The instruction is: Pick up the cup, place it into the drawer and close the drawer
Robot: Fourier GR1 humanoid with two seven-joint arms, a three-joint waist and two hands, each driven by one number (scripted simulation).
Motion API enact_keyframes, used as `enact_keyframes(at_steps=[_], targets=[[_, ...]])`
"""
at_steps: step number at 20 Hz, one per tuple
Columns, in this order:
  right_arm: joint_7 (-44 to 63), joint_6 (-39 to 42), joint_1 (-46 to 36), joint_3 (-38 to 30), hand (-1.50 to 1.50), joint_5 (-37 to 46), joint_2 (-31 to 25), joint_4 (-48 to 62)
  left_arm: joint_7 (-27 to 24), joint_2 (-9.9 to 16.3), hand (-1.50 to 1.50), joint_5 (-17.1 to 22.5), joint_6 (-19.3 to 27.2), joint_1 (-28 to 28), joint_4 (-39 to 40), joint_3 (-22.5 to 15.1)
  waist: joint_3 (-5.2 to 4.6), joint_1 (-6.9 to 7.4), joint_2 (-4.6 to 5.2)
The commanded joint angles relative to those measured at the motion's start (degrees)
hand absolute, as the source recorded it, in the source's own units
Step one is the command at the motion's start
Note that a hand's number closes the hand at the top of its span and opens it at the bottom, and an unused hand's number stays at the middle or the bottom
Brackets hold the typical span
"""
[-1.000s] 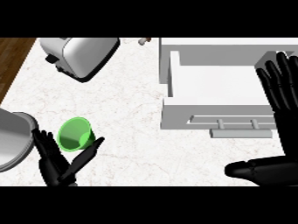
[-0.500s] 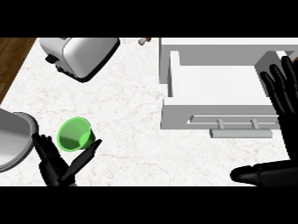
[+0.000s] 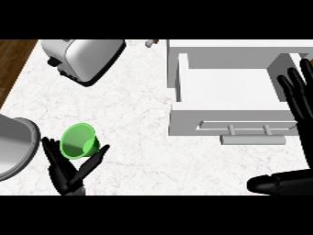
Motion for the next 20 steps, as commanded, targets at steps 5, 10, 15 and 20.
enact_keyframes(at_steps=[5,10,15,20], targets=[[0.3,0.6,1.6,0.9,-1.50,0.4,0.4,-1.4,-7.5,-0.2,-1.50,3.1,-5.4,-6.1,10.4,2.6,0.00,-0.15,0.03],[-2.4,1.2,2.0,1.0,-1.50,0.6,1.0,0.7,-2.8,0.6,-1.50,1.4,-8.4,-4.2,6.2,5.1,0.03,0.03,0.00],[-1.9,-0.4,1.9,3.5,-1.50,3.6,2.3,0.0,-6.4,1.2,-1.50,2.9,-18.0,-5.3,11.5,6.2,0.00,-0.01,0.03],[-0.1,-0.1,-0.7,0.7,-1.50,1.1,0.9,1.2,-6.3,2.1,-1.50,3.7,-21.9,-9.3,14.7,6.8,0.01,0.01,0.04]])
